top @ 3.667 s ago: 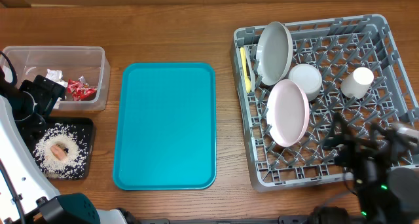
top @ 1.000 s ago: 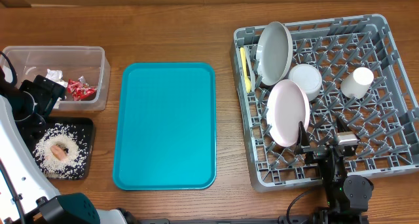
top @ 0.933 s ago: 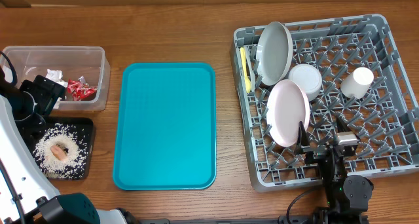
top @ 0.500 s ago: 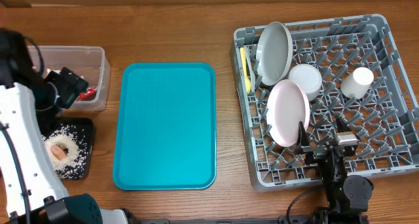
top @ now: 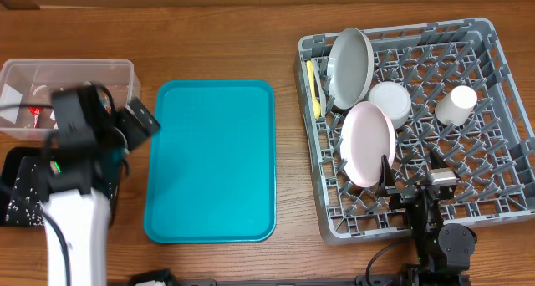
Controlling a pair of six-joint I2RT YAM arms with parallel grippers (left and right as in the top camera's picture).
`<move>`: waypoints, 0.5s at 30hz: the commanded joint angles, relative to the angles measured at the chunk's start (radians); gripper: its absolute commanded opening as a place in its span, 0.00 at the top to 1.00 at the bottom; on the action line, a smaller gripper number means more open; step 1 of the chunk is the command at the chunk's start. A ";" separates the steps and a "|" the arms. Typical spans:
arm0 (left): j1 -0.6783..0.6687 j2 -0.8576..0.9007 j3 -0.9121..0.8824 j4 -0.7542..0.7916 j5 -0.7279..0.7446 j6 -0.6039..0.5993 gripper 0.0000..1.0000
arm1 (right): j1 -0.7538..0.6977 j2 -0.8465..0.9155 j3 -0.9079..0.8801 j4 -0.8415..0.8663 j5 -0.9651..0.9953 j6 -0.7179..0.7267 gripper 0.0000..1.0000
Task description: Sort waste into correct bins and load items into the dishwasher rack
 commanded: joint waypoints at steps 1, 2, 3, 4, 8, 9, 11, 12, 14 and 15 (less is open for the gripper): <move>-0.069 -0.179 -0.237 0.220 0.058 0.134 0.00 | -0.004 -0.010 -0.010 0.002 0.016 0.007 0.00; -0.089 -0.231 -0.307 0.301 0.067 0.151 0.00 | -0.004 -0.010 -0.010 0.002 0.016 0.007 0.00; -0.103 -0.277 -0.364 0.365 0.069 0.156 0.00 | -0.004 -0.010 -0.010 0.002 0.015 0.007 0.00; -0.117 -0.330 -0.429 0.440 0.069 0.155 0.00 | -0.004 -0.010 -0.010 0.002 0.016 0.007 0.00; -0.139 -0.511 -0.644 0.686 0.069 0.155 0.00 | -0.004 -0.010 -0.010 0.002 0.015 0.007 0.00; -0.140 -0.554 -0.694 0.737 0.071 0.155 0.00 | -0.004 -0.010 -0.011 0.002 0.016 0.007 0.00; -0.144 -0.633 -0.782 0.814 0.072 0.156 0.00 | -0.004 -0.010 -0.011 0.002 0.016 0.007 0.00; -0.143 -0.673 -0.821 0.843 0.072 0.156 0.00 | -0.004 -0.010 -0.011 0.002 0.016 0.007 0.00; -0.143 -0.751 -0.891 0.881 0.072 0.155 0.00 | -0.004 -0.010 -0.010 0.002 0.016 0.007 0.00; -0.143 -0.787 -0.921 0.900 0.071 0.155 0.00 | -0.004 -0.010 -0.011 0.002 0.015 0.007 0.00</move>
